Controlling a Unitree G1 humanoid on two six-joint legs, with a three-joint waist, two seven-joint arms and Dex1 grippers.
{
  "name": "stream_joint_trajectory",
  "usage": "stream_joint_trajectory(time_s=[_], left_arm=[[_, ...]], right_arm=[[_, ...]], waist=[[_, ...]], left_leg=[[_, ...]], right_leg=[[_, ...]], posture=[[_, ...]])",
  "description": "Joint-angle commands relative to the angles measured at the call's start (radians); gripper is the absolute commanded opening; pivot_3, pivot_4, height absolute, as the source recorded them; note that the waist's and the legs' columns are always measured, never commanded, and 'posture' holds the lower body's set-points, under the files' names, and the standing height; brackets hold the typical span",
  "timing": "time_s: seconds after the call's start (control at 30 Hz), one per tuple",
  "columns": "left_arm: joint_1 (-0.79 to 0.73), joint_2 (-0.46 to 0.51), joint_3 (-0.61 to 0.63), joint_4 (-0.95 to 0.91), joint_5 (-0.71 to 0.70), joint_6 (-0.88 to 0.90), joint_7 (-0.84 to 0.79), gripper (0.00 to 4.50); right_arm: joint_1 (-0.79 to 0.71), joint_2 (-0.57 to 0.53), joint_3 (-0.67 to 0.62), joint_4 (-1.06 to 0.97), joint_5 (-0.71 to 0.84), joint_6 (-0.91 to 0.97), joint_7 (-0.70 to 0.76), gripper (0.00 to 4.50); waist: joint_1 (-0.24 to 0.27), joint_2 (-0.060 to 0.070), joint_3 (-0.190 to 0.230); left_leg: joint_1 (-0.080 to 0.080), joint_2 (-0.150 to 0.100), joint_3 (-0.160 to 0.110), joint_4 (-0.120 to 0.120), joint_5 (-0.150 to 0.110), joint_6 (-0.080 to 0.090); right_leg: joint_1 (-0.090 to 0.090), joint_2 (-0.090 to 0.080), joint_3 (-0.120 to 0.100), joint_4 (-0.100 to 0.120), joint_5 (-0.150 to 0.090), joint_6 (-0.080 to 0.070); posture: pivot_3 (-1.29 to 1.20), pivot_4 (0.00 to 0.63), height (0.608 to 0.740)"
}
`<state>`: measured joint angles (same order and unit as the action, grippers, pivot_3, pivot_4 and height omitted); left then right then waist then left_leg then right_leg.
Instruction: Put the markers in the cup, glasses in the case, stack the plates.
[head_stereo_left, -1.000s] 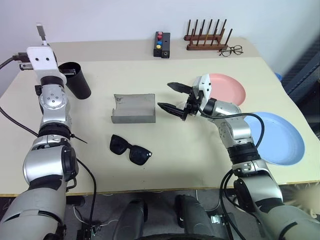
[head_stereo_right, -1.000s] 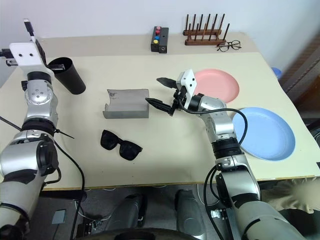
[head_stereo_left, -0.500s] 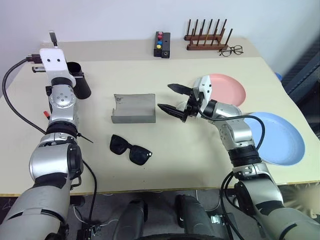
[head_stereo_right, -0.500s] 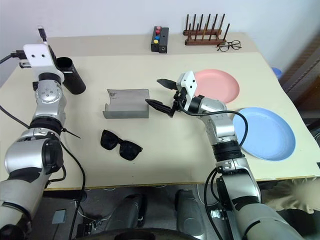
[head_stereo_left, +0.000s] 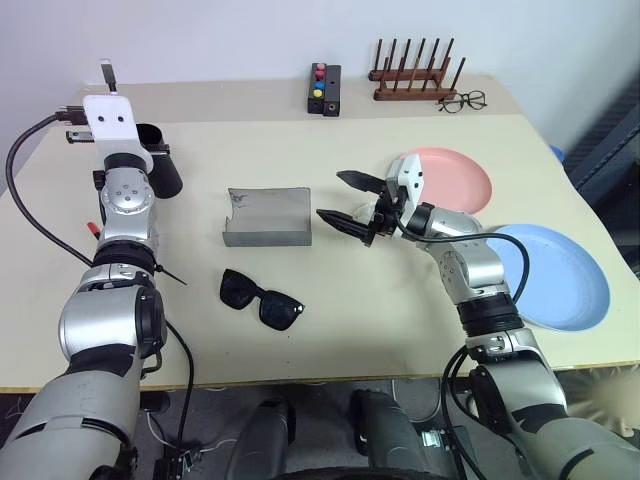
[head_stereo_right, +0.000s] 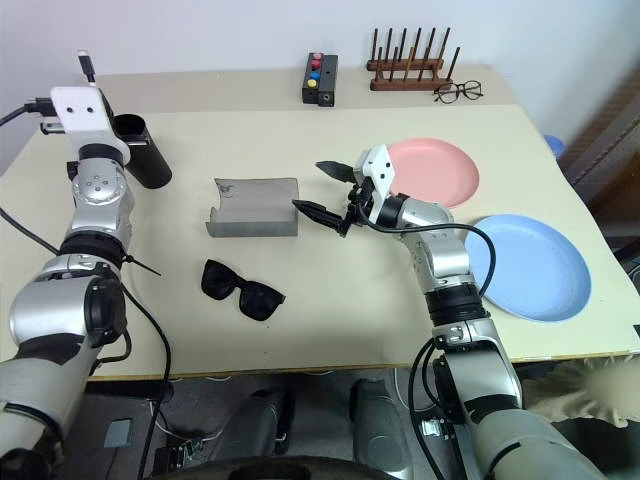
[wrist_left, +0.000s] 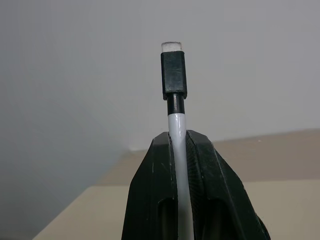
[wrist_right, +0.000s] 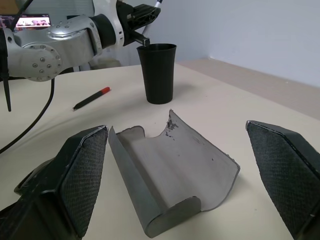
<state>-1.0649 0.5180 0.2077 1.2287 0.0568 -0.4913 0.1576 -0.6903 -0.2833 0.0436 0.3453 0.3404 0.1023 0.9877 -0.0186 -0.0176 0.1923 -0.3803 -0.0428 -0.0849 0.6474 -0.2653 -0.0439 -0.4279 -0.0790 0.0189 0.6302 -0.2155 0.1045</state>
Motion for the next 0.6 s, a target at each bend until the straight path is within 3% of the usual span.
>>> stream_joint_trajectory(time_s=[0.03,0.4,0.6], left_arm=[[-0.038,0.009,-0.006,-0.007,0.006,-0.007,0.010,0.03],[-0.043,0.008,-0.010,-0.003,0.006,-0.006,0.009,0.03],[-0.042,0.002,-0.003,-0.005,-0.008,-0.011,-0.011,2.59]], right_arm=[[-0.002,0.001,-0.020,-0.052,0.020,-0.004,-0.006,4.50],[0.005,-0.001,-0.022,-0.059,0.023,-0.004,-0.012,4.50],[0.009,-0.005,-0.023,-0.063,0.026,-0.001,-0.015,4.50]], waist=[[0.000,0.000,0.000],[0.000,0.000,0.000],[0.001,0.000,0.000]], left_leg=[[0.000,0.000,0.000,0.000,0.000,0.000],[0.000,0.000,0.000,0.000,0.000,0.000],[0.000,0.000,0.000,0.000,0.000,0.000]], right_leg=[[0.000,0.000,0.000,0.000,0.000,0.000],[0.000,0.000,0.000,0.000,0.000,0.000],[0.000,0.000,0.000,0.000,0.000,0.000]], posture=[[0.00,0.150,0.740],[0.00,0.150,0.740],[0.00,0.150,0.740]])
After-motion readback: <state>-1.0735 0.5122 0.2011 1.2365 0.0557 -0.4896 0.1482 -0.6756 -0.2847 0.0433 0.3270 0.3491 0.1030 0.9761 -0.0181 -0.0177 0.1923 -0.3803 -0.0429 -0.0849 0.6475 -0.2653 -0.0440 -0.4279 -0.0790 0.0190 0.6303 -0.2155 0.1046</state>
